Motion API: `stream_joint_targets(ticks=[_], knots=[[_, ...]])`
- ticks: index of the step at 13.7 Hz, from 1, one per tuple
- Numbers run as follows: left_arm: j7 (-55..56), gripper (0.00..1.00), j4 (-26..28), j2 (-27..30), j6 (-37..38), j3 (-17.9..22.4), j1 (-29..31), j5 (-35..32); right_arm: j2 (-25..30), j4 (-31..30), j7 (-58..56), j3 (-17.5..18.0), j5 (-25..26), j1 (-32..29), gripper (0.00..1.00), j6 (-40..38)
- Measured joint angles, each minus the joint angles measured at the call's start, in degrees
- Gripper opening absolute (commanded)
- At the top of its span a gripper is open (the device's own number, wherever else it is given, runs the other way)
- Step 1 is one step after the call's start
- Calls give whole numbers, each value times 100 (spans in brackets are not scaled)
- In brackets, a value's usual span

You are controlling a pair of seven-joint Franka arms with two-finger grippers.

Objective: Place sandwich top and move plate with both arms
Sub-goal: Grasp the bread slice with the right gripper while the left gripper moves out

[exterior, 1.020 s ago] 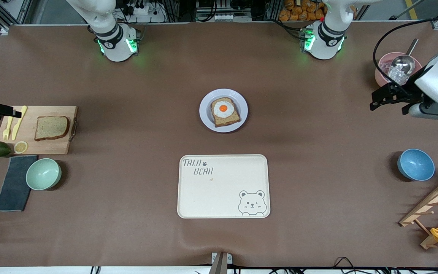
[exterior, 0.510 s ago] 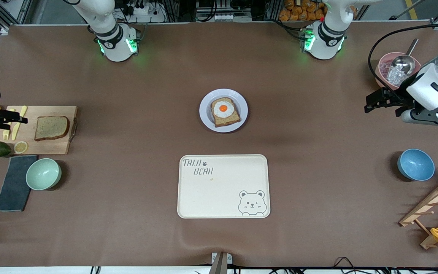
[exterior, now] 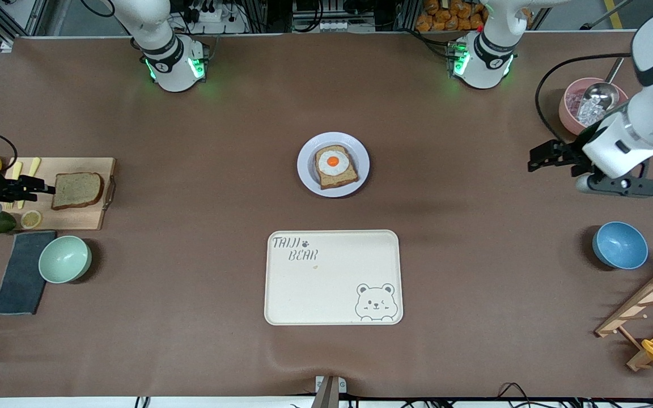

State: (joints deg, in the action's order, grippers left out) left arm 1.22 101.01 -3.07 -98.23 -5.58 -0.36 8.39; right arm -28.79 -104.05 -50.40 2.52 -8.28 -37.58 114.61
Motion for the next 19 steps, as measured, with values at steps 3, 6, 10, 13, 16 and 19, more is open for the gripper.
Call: stream_joint_targets(ticks=[3, 6, 10, 13, 16, 19], knots=[[41, 100, 446, -133, -398, -37, -12, 581, -213, 4, -316, 0, -164, -135, 64, 233], [58, 100, 555, -298, -536, -110, -15, 684, -340, 9, -376, 0, -222, -223, 59, 248], [92, 100, 590, -383, -634, -201, -39, 685, -466, 26, -400, 1, -273, -286, 35, 260], [94, 100, 611, -383, -690, -204, -36, 685, -501, 27, -404, 1, -308, -301, 0, 260], [95, 100, 636, -383, -730, -204, -36, 685, -509, 29, -425, 2, -395, -301, 0, 261], [95, 100, 676, -385, -752, -204, -36, 685, -510, 66, -430, 53, -398, -299, 0, 246]])
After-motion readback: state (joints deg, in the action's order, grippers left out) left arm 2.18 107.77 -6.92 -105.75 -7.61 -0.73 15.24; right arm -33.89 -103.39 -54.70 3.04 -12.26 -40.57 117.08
